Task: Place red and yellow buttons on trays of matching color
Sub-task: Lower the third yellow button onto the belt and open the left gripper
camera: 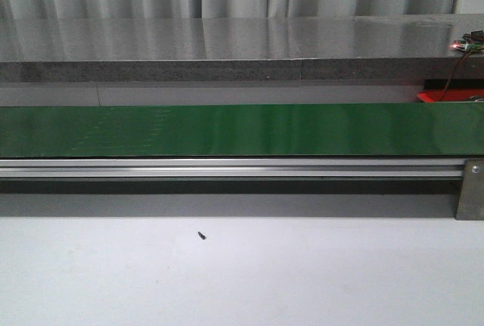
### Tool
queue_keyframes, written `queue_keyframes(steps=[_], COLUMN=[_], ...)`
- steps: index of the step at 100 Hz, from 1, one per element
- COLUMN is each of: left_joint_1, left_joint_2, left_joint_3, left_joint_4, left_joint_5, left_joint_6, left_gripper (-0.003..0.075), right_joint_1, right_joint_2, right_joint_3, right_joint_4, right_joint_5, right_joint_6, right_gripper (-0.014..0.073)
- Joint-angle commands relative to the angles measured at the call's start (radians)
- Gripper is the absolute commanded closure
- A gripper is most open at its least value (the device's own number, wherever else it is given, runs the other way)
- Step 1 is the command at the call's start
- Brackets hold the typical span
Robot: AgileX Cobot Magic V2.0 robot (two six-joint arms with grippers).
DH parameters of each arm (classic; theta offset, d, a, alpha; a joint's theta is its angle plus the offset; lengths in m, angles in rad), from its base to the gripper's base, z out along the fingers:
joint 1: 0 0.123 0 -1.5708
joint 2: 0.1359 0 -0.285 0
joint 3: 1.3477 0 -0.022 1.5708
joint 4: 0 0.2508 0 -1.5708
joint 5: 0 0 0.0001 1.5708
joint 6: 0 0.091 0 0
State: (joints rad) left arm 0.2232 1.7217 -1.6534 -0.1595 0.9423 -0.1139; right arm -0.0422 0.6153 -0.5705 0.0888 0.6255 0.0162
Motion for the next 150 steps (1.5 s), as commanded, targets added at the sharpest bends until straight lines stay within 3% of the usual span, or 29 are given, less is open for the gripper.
queue_keyframes(steps=[1,34,62,74,88,94,120,150], left_joint_1=[-0.009,-0.009,-0.009,-0.009,-0.009,-0.009,-0.003,0.113], left_joint_2=[-0.086,-0.104,-0.09,-0.081,-0.075,-0.075,-0.147,-0.074], left_joint_3=[0.059,0.275,0.339,0.343,0.343,0.343,0.341,0.227], left_joint_4=[-0.012,-0.003,0.019,0.015,0.003,-0.005,-0.032,-0.062], left_joint_5=[-0.102,-0.234,-0.282,-0.305,-0.305,-0.305,-0.336,-0.306], left_joint_6=[0.005,0.028,0.028,0.028,0.028,0.028,0.028,0.024], left_gripper=[0.0437,0.0437,0.043,0.0349,0.0146,0.0097,0.0093,0.0096], right_joint_1=[0.003,0.003,0.003,0.003,0.003,0.003,0.003,0.003], right_joint_2=[-0.001,-0.001,-0.001,-0.001,-0.001,-0.001,-0.001,-0.001], right_joint_3=[-0.025,-0.025,-0.025,-0.025,-0.025,-0.025,-0.025,-0.025], right_joint_4=[-0.001,-0.001,-0.001,-0.001,-0.001,-0.001,-0.001,-0.001], right_joint_5=[-0.062,-0.062,-0.062,-0.062,-0.062,-0.062,-0.062,-0.062], right_joint_6=[-0.003,-0.003,-0.003,-0.003,-0.003,-0.003,-0.003,-0.003], right_gripper=[0.0652,0.0652,0.0652,0.0652,0.0652,0.0652,0.0652,0.0652])
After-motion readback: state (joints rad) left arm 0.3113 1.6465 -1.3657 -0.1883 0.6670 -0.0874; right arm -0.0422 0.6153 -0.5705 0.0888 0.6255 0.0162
